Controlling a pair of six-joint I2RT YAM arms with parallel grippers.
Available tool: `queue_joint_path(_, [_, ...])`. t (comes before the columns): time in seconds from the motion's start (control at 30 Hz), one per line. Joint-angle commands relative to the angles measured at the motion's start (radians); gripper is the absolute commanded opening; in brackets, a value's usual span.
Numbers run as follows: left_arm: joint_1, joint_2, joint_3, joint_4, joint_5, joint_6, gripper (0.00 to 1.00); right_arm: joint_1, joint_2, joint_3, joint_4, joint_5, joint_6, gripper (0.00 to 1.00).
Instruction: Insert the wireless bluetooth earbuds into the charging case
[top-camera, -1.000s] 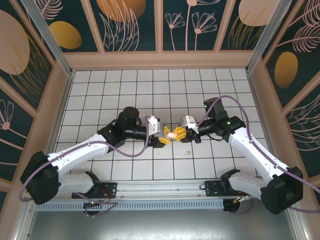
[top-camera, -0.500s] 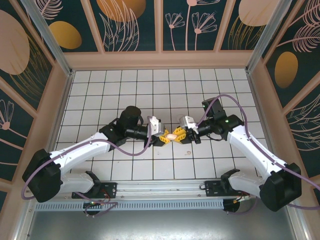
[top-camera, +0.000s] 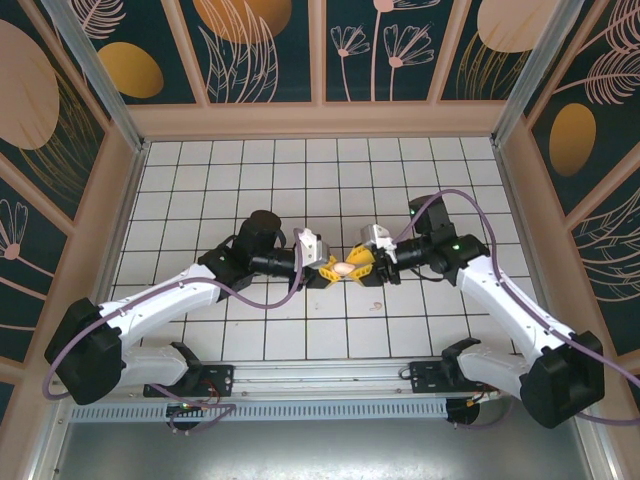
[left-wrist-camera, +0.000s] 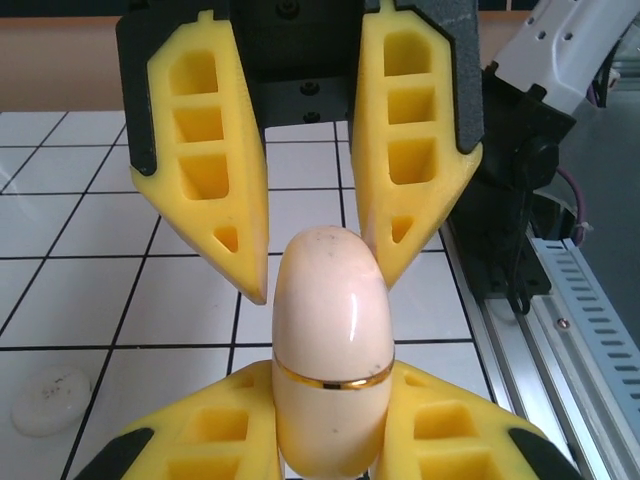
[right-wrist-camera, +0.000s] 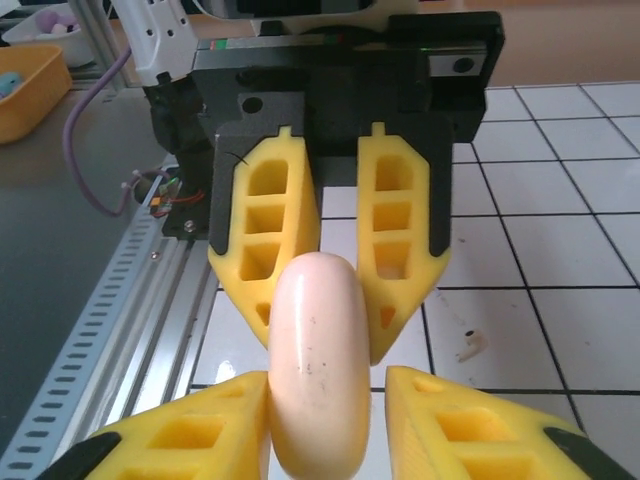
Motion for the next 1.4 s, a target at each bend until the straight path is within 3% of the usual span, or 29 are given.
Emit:
queue_joint_path(0.0, [-0.008, 0.002, -0.017, 0.016, 0.052, -0.01, 0.1, -0.049, -0.037, -0.016, 0.142, -0.008, 0.086, 0.36])
queue_joint_path(0.4, [-0.009, -0.007, -0.048, 0.106, 0.057, -0.064, 0.1, -0.085, -0.061, -0.044, 0.188, -0.036, 0.155, 0.41])
queue_joint_path(0.7, [-0.006, 0.005, -0.171, 0.42, 0.043, -0.251, 0.1, -0.122, -0.116, -0.077, 0.289, -0.045, 0.288, 0.5])
queue_joint_path(0.83, [-0.007, 0.018, -0.234, 0.572, 0.006, -0.334, 0.1, -0.133, -0.138, -0.095, 0.336, 0.065, 0.414, 0.52])
queue_joint_path(1.0, [0.009, 0.02, -0.32, 0.735, -0.059, -0.421, 0.1, -0.149, -0.108, -0.069, 0.287, 0.343, 0.712, 0.54])
queue_joint_path(1.1, [0.019, 0.018, -0.371, 0.818, -0.103, -0.469, 0.1, -0.152, -0.075, -0.034, 0.169, 0.514, 0.9, 0.56])
queue_joint_path(1.37, [0.021, 0.023, -0.43, 0.904, -0.16, -0.525, 0.1, -0.15, -0.106, -0.086, 0.012, 0.615, 1.219, 0.53])
